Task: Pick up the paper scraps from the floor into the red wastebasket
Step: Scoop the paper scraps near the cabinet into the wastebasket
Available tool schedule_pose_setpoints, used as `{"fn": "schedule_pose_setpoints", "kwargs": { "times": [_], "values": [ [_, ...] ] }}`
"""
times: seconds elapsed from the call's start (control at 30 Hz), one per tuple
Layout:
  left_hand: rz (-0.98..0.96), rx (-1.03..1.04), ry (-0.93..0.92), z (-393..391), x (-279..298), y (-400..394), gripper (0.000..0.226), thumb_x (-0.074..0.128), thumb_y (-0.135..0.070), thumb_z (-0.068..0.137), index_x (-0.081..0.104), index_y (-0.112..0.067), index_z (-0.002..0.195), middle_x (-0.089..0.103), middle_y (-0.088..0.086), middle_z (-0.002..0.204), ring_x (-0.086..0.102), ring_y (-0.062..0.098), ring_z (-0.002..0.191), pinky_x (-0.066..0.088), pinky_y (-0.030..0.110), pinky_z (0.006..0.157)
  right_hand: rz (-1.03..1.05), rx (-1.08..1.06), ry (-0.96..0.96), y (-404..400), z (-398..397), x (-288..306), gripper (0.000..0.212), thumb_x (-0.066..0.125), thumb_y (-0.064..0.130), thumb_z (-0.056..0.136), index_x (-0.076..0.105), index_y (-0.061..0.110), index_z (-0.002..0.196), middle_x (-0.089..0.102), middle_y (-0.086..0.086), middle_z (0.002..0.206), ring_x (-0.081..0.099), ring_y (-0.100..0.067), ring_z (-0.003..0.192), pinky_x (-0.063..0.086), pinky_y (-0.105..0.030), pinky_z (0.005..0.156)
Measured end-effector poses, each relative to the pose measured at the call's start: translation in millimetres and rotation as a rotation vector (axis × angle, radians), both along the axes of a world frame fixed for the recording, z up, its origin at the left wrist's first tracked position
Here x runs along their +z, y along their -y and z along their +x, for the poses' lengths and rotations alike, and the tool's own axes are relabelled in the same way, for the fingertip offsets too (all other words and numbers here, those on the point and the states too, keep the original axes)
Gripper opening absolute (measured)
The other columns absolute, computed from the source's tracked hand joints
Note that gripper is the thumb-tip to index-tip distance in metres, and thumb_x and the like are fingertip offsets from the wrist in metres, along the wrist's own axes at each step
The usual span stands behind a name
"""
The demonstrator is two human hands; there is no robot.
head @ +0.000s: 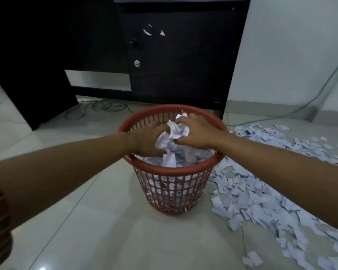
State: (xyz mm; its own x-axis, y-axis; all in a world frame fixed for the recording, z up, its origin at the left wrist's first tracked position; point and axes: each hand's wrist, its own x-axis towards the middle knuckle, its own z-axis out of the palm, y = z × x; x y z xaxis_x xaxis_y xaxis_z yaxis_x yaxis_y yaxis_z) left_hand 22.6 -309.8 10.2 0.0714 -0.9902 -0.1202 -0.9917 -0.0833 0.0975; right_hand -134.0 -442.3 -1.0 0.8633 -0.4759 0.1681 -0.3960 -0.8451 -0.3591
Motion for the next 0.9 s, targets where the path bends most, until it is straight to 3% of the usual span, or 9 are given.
{"fn": "schedule_pose_setpoints", "kwargs": {
  "times": [0.07, 0.13, 0.2, 0.3, 0.43, 0.63, 0.77, 0.9],
  "values": [
    [0.044, 0.067, 0.054, 9, 1, 0, 0.1, 0.065, -0.067, 0.075, 0.015, -0.026, 0.151, 0.016, 0.004, 0.158, 0.022, 0.027, 0.143, 0.027, 0.042, 0.113, -0.008, -0.02, -0.129, -1, 3, -2, 0.075, 0.067, 0.061, 0.074, 0.035, 0.044, 0.14, 0.032, -0.004, 0.146, 0.029, -0.029, 0.135, 0.034, -0.049, 0.106],
    [0.083, 0.135, 0.138, 18, 1, -1, 0.114, 0.06, -0.08, 0.066, 0.009, -0.025, 0.152, 0.006, 0.007, 0.162, 0.011, 0.031, 0.147, 0.019, 0.052, 0.117, -0.029, -0.027, -0.25, 0, 6, -4, 0.09, 0.067, 0.066, 0.072, 0.018, 0.05, 0.146, 0.006, -0.002, 0.16, 0.003, -0.032, 0.147, 0.018, -0.059, 0.114],
    [0.069, 0.141, 0.214, 25, 3, -1, 0.12, 0.053, -0.087, 0.061, 0.003, -0.027, 0.153, -0.003, 0.007, 0.162, -0.002, 0.033, 0.148, 0.007, 0.058, 0.117, -0.023, -0.008, -0.336, -1, 7, -5, 0.101, 0.065, 0.072, 0.072, 0.002, 0.052, 0.148, -0.017, 0.0, 0.161, -0.016, -0.031, 0.147, 0.008, -0.062, 0.115],
    [0.004, 0.115, 0.345, 30, 5, -4, 0.123, 0.044, -0.092, 0.06, -0.005, -0.028, 0.153, -0.014, 0.007, 0.161, -0.015, 0.035, 0.146, -0.004, 0.062, 0.115, 0.027, 0.032, -0.431, -10, 11, -5, 0.099, 0.057, 0.075, 0.076, -0.01, 0.053, 0.146, -0.03, 0.003, 0.157, -0.025, -0.03, 0.144, 0.006, -0.062, 0.115],
    [-0.056, 0.104, 0.388, 35, 2, -2, 0.124, 0.034, -0.094, 0.059, -0.015, -0.028, 0.152, -0.023, 0.008, 0.159, -0.022, 0.037, 0.144, -0.006, 0.065, 0.113, 0.005, 0.103, -0.539, -18, 23, -7, 0.093, 0.047, 0.079, 0.078, -0.016, 0.056, 0.143, -0.032, 0.005, 0.156, -0.025, -0.03, 0.144, 0.006, -0.063, 0.114],
    [-0.169, 0.136, 0.417, 47, 1, 4, 0.107, 0.05, -0.072, 0.081, -0.019, -0.029, 0.15, -0.027, 0.009, 0.157, -0.021, 0.038, 0.144, -0.006, 0.062, 0.112, 0.002, 0.145, -0.577, -14, 39, -8, 0.062, 0.022, 0.065, 0.093, -0.013, 0.057, 0.143, -0.03, 0.009, 0.156, -0.025, -0.024, 0.145, -0.004, -0.06, 0.115],
    [-0.234, 0.163, 0.31, 55, 1, 8, 0.099, 0.05, -0.066, 0.086, -0.018, -0.032, 0.15, -0.025, 0.008, 0.158, -0.019, 0.038, 0.145, -0.004, 0.062, 0.113, -0.245, 0.232, -0.643, -21, 34, -15, 0.075, 0.012, 0.084, 0.083, -0.023, 0.053, 0.142, -0.031, 0.005, 0.155, -0.024, -0.026, 0.145, -0.002, -0.059, 0.116],
    [-0.247, 0.155, 0.263, 64, -5, 10, 0.094, 0.045, -0.068, 0.087, -0.016, -0.036, 0.15, -0.023, 0.006, 0.159, -0.017, 0.037, 0.146, -0.001, 0.063, 0.114, -0.385, 0.315, -0.667, -18, 33, -14, 0.084, 0.014, 0.087, 0.079, -0.027, 0.049, 0.142, -0.025, -0.002, 0.158, -0.021, -0.029, 0.146, -0.002, -0.056, 0.118]
  ]
}}
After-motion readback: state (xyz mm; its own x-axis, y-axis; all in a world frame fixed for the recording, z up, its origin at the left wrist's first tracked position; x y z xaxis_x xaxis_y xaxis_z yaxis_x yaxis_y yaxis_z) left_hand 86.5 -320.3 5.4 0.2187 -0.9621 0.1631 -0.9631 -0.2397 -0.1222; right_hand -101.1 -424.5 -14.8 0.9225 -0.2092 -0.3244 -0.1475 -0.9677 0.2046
